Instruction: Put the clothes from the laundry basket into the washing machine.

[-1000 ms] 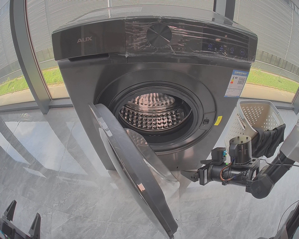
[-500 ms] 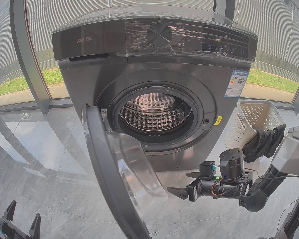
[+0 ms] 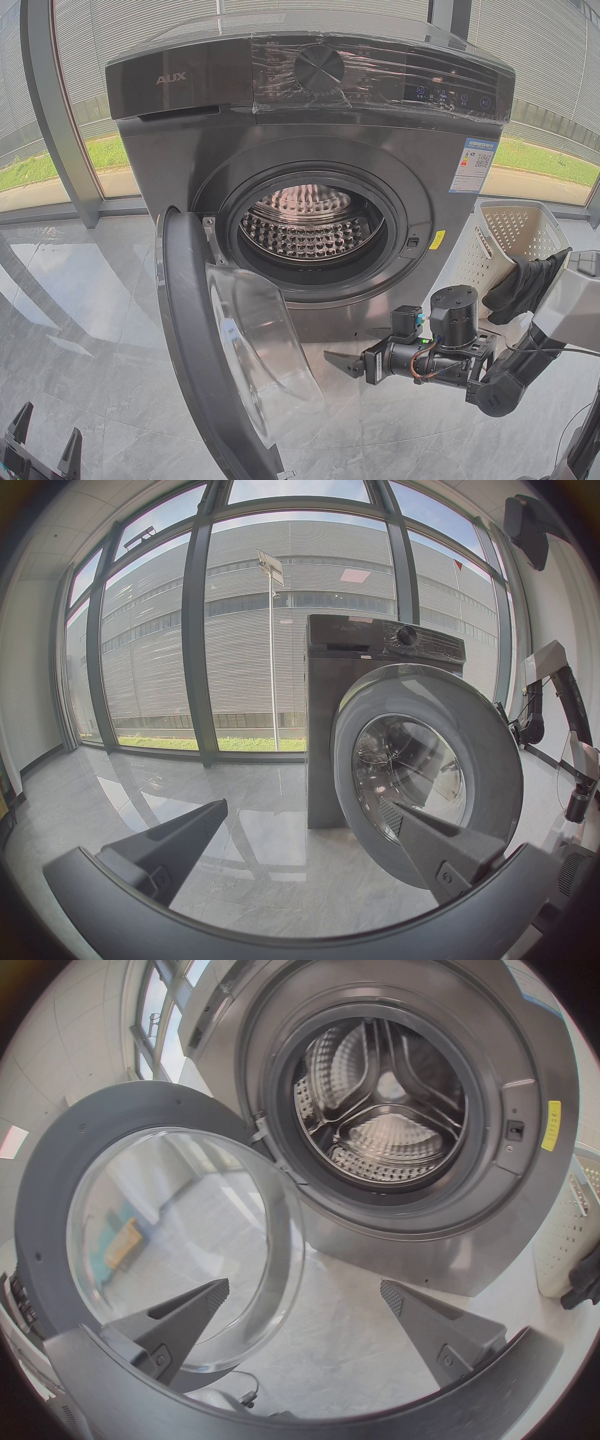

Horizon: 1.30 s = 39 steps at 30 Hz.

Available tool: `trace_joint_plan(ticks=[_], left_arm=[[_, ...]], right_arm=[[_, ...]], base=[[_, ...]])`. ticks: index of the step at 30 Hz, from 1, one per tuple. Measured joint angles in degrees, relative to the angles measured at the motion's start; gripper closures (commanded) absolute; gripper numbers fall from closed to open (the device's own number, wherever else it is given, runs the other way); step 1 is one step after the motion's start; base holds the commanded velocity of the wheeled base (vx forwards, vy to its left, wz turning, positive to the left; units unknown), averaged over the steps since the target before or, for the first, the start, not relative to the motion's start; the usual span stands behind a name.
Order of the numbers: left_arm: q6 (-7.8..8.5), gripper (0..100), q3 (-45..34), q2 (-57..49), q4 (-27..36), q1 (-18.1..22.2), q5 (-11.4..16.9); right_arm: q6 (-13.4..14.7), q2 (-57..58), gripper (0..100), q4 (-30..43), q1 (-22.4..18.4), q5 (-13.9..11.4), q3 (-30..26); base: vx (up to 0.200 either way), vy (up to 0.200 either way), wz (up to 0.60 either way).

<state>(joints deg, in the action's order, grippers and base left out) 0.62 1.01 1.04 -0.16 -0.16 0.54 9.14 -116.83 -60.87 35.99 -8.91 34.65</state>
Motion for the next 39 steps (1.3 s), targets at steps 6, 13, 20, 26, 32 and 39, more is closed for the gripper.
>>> trace_joint_plan(ticks=[6, 13, 20, 26, 32, 39], left_arm=[[0.22, 0, 0.0, -0.02, 0.02, 0.0, 0.0], [0.33, 0, 0.0, -0.02, 0.0, -0.02, -0.02], [0.41, 0, 0.0, -0.02, 0.0, -0.02, -0.02], [0.38, 0, 0.0, -0.02, 0.0, 0.0, -0.02], [0.38, 0, 0.0, 0.0, 0.0, 0.0, -0.02], [0.39, 0, 0.0, -0.02, 0.0, 0.0, -0.02]], right_arm=[[0.13, -2.9, 0, 0.29, -1.07, 1.5, 2.82], [0.11, -4.47, 0, 0.22, 1.24, 1.48, 3.67], [0.43, -4.85, 0, -0.74, 5.74, 1.44, 3.58], [0.51, -5.0, 0, -0.83, 4.91, 1.22, 5.12], [0.57, -5.44, 0, -0.49, 4.72, 0.1, 8.85], [0.84, -8.19, 0, 0.9, 5.46, -0.22, 15.91]], base=[[0.0, 0.0, 0.0], [0.0, 0.0, 0.0], [0.0, 0.0, 0.0], [-0.033, 0.0, 0.0], [-0.167, 0.0, 0.0], [0.0, 0.0, 0.0]])
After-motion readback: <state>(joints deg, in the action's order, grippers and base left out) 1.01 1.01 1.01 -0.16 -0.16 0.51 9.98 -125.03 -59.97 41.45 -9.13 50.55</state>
